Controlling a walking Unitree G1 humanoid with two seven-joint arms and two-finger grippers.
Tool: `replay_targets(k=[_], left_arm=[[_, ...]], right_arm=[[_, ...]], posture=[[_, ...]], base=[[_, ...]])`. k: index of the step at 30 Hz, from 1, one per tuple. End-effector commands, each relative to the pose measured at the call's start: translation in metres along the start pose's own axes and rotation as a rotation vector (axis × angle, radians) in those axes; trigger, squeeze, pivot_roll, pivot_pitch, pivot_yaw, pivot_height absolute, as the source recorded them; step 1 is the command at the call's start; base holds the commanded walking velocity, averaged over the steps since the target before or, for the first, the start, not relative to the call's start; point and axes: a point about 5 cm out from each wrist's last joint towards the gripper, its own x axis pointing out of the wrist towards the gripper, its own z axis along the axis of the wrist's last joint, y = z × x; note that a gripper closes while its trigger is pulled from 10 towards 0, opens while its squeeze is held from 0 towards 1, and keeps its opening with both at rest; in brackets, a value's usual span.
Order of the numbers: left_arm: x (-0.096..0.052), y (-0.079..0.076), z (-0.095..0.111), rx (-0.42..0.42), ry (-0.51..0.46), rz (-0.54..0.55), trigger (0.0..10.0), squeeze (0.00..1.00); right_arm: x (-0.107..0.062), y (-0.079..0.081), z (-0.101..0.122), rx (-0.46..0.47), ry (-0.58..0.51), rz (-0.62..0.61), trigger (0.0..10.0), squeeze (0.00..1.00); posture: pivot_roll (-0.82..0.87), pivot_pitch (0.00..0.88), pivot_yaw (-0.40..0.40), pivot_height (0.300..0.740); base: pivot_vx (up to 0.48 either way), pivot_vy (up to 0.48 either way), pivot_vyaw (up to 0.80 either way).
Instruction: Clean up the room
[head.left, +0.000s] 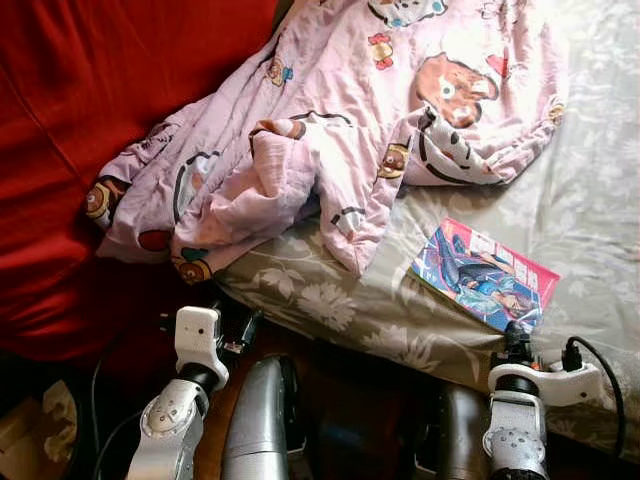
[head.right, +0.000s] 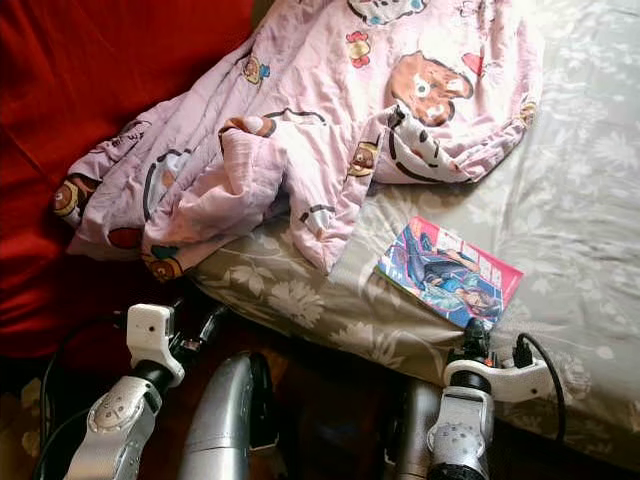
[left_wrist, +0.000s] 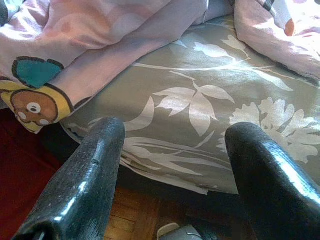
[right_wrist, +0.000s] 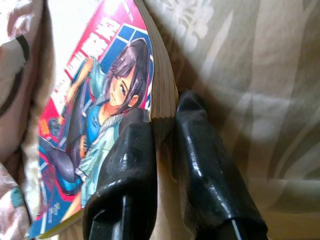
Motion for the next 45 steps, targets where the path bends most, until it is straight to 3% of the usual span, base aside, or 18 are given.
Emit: replay_targets(k=[1,3,4,10,11,12,14,16,17,18,20,21,22,23,24,25,38,45], left_arm=[[-0.008,0.002,-0.012,0.014,0.048,0.010,10.0,0.00],[-0.008,0.002,-0.012,0.014,0.048,0.010,10.0,0.00],[-0.008,0.002,-0.012,0.015,0.049,0.010,10.0,0.00],[-0.009,0.002,-0.013,0.019,0.052,0.012,10.0,0.00],[-0.010,0.002,-0.013,0.020,0.052,0.012,10.0,0.00],[-0.010,0.002,-0.014,0.020,0.053,0.012,10.0,0.00],[-0.010,0.003,-0.014,0.020,0.054,0.013,10.0,0.00],[-0.010,0.003,-0.014,0.021,0.054,0.013,10.0,0.00],[-0.010,0.003,-0.014,0.021,0.054,0.013,10.0,0.00],[-0.010,0.003,-0.014,0.021,0.054,0.013,10.0,0.00],[-0.010,0.003,-0.014,0.021,0.054,0.013,10.0,0.00],[-0.010,0.003,-0.014,0.021,0.054,0.013,10.0,0.00],[-0.010,0.003,-0.014,0.021,0.055,0.013,10.0,0.00],[-0.010,0.003,-0.014,0.021,0.055,0.013,10.0,0.00],[-0.010,0.003,-0.014,0.022,0.056,0.016,10.0,0.00],[-0.009,0.004,-0.014,0.022,0.056,0.016,10.0,0.00],[-0.009,0.006,-0.015,0.030,0.061,0.022,10.0,0.00],[-0.005,0.007,-0.017,0.031,0.065,0.035,10.0,0.00]], right_arm=[[-0.017,-0.034,-0.010,-0.030,0.059,-0.132,0.0,0.00],[-0.016,-0.033,-0.013,-0.058,0.077,-0.115,0.7,0.00],[-0.015,-0.032,-0.015,-0.068,0.088,-0.112,10.0,0.00],[-0.011,-0.031,-0.015,-0.074,0.093,-0.106,10.0,0.00],[-0.010,-0.030,-0.015,-0.074,0.091,-0.105,10.0,0.59],[-0.010,-0.030,-0.015,-0.076,0.090,-0.102,10.0,0.86],[-0.009,-0.029,-0.015,-0.080,0.087,-0.096,10.0,0.91],[-0.009,-0.029,-0.015,-0.090,0.087,-0.095,10.0,0.84],[-0.009,-0.029,-0.015,-0.091,0.087,-0.094,10.0,0.04],[-0.008,-0.029,-0.015,-0.090,0.088,-0.091,10.0,0.00],[-0.008,-0.028,-0.015,-0.081,0.088,-0.078,7.9,0.00],[-0.008,-0.027,-0.016,-0.076,0.087,-0.068,4.7,0.04],[-0.007,-0.025,-0.016,-0.068,0.083,-0.050,0.0,0.32],[-0.007,-0.024,-0.016,-0.063,0.081,-0.039,0.0,0.32],[-0.007,-0.022,-0.017,-0.071,0.083,-0.033,0.0,0.21],[-0.006,-0.022,-0.017,-0.075,0.084,-0.034,0.0,0.00],[0.000,-0.007,-0.013,-0.121,0.068,0.059,0.0,0.00],[0.013,0.048,0.002,-0.344,-0.025,0.295,0.0,0.00]], posture=[[0.11,0.255,0.052,0.575],[0.11,0.255,0.052,0.575],[0.11,0.255,0.052,0.575],[0.12,0.259,0.050,0.575],[0.12,0.259,0.050,0.575],[0.12,0.259,0.050,0.575],[0.12,0.259,0.050,0.575],[0.12,0.259,0.050,0.575],[0.12,0.259,0.050,0.575],[0.12,0.259,0.052,0.575],[0.12,0.259,0.052,0.575],[0.12,0.259,0.052,0.575],[0.12,0.259,0.052,0.575],[0.12,0.259,0.052,0.575],[0.12,0.258,0.053,0.575],[0.12,0.258,0.053,0.575],[0.12,0.254,0.055,0.575],[0.10,0.237,0.045,0.575]], base=[[0.000,0.000,0.00],[0.000,0.000,0.00],[0.000,0.000,0.00],[0.000,0.000,0.00],[0.000,0.000,0.00],[0.000,0.000,0.00],[0.000,0.000,0.00],[0.000,0.000,0.00],[0.000,0.000,0.00],[0.000,0.000,0.00],[0.000,0.000,0.00],[0.000,0.000,0.00],[0.000,0.000,0.00],[0.000,0.000,0.00],[0.000,0.000,0.00],[0.000,0.000,0.00],[0.000,0.000,0.00],[0.000,0.000,0.00]])
